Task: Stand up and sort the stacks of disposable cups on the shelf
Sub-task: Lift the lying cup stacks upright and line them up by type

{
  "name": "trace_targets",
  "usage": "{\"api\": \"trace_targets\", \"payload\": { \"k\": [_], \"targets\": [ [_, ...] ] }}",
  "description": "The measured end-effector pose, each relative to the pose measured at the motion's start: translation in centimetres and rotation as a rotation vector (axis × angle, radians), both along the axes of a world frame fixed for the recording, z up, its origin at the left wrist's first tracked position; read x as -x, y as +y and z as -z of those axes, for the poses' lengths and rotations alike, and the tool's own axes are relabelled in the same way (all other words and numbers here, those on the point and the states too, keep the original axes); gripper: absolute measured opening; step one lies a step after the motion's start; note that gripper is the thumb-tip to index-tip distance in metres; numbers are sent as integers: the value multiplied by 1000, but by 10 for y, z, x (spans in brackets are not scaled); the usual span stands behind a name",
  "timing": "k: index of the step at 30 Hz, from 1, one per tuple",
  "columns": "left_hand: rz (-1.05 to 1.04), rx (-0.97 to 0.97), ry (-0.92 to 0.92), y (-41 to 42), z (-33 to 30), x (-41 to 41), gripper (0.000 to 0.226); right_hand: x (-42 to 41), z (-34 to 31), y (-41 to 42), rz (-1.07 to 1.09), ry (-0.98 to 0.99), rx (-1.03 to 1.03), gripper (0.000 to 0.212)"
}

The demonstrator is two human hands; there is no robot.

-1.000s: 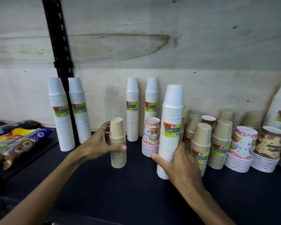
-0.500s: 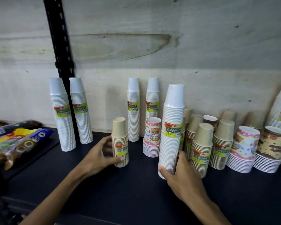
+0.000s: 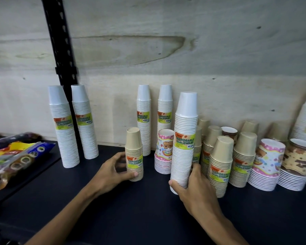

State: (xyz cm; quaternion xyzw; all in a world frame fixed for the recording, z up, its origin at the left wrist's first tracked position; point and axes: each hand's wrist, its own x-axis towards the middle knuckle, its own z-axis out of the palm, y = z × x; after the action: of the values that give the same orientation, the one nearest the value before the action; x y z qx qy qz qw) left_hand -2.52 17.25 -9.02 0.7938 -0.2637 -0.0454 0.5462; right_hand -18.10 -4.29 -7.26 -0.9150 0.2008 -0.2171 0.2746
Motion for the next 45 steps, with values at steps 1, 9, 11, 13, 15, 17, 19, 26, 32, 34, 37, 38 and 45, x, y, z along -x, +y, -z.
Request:
{"api": "trace_targets", "payload": {
  "k": [1, 9, 11, 13, 15, 17, 19, 26, 32, 34, 37, 38, 45],
  "targets": [
    [3, 4, 3, -1, 1, -1, 72, -1, 0, 0, 3, 1, -2, 69],
    [17, -6, -26, -3, 10, -5, 79, -4, 1, 1, 22, 4, -2, 66],
    [12, -13, -38, -4, 10, -4, 80, -4, 0, 1, 25, -1, -5, 66],
    [8, -14, -46, -3, 11, -3, 82, -3, 1, 1, 23, 1, -11, 67],
    [8, -11, -49, -2, 10, -2, 89, -3, 2, 1, 21, 4, -18, 70],
    [-5, -8, -54, -1, 8, 1, 93, -2, 3, 0, 17, 1, -38, 75],
    [-28, -8, -69, 3, 7, 6, 87, 1, 3, 0, 12, -8, -62, 77],
    [-253, 16, -72, 40, 7, 16, 54, 33, 1, 14, -24, -42, 24, 43],
    [-631, 94, -110, 81, -7, 7, 27, 25, -21, 66, -283, 13, 31, 31],
    [-748, 88, -136, 94, -11, 1, 33, 11, -26, 84, -348, 9, 7, 28],
    [-825, 89, -146, 110, -12, -11, 45, -16, -28, 109, -416, 36, -43, 25],
    [-827, 81, -152, 114, -12, -16, 50, -26, -28, 117, -433, 45, -69, 25],
    [-781, -38, -90, 128, -15, -45, 79, -116, -19, 158, -421, 87, -279, 49]
  ]
}}
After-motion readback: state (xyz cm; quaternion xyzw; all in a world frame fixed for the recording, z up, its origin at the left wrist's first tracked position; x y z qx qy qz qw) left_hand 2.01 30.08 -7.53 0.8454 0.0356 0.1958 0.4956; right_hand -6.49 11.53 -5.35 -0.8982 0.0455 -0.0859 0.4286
